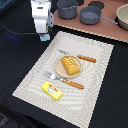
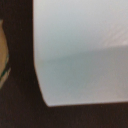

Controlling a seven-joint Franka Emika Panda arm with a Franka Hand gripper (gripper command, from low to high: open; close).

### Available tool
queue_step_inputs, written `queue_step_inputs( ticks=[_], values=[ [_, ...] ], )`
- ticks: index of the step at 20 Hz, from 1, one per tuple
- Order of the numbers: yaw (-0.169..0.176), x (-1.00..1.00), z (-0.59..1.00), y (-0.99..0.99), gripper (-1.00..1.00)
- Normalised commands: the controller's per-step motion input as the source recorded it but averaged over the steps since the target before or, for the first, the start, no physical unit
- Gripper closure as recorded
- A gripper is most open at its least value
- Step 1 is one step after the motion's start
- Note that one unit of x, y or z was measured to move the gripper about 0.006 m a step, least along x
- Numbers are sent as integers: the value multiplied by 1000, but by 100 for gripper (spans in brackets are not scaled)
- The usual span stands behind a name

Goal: Place the bread, butter, and milk from the table onto the serving area.

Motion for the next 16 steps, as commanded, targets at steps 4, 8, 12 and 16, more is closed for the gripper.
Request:
queue_step_inputs(
  ticks=[4, 8, 12, 16],
  values=[
    [0, 28, -34, -10, 100],
    [0, 18, -47, 0, 100],
    [0, 0, -72, 0, 100],
    [0, 16, 6, 0, 100]
  ],
)
